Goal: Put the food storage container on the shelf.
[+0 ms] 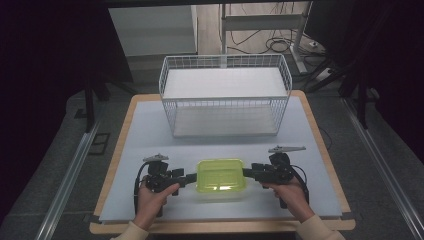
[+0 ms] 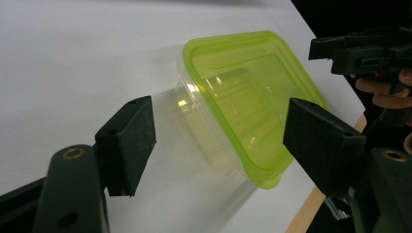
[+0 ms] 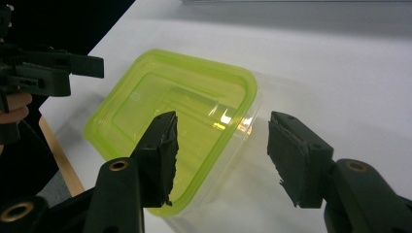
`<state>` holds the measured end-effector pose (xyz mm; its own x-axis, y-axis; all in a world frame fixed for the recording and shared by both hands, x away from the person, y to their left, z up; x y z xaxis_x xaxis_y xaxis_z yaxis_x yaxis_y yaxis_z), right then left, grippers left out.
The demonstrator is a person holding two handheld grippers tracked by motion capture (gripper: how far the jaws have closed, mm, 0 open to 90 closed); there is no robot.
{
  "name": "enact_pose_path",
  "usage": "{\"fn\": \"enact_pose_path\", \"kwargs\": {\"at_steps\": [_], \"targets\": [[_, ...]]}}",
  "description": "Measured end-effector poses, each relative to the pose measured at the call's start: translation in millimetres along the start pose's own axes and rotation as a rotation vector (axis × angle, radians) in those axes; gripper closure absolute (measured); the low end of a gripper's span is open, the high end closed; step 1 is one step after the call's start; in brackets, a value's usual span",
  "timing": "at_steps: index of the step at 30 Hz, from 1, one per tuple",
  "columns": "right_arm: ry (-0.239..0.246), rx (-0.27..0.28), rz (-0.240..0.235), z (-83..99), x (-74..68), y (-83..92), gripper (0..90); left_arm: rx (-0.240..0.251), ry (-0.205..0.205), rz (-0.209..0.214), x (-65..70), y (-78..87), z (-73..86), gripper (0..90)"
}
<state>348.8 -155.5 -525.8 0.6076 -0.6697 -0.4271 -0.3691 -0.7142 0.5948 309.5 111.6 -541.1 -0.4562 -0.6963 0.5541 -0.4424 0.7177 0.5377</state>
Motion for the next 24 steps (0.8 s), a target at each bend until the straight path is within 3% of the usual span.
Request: {"fn": "enact_pose_path", "kwargs": {"at_steps": [8, 18, 24], "targets": [[-0.057, -0.018, -0.018, -3.8, 5.4, -5.2, 51.0, -0.038, 0.033, 0.006, -2.0, -14.7, -1.4, 30.4], [-0.091, -0.06, -0.048, 4.4, 9.0, -10.3, 56.2, -0.058, 0.094, 0.06, -0.9, -18.7, 1.8, 37.6], [-0.105, -0.078, -0.063, 7.3, 9.5, -14.0, 58.1, -0.072, 0.102, 0.063, -0.8, -22.7, 3.2, 43.2]]}}
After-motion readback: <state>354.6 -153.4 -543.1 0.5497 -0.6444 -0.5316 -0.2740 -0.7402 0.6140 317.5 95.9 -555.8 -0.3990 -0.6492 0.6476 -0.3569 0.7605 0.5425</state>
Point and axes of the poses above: each handheld gripper's, and its own axes: y roughly backward along the jaws, z roughly out of its underside, x roughly to its right, the point moved 7 cm from there along -y, roughly forward along the jaws
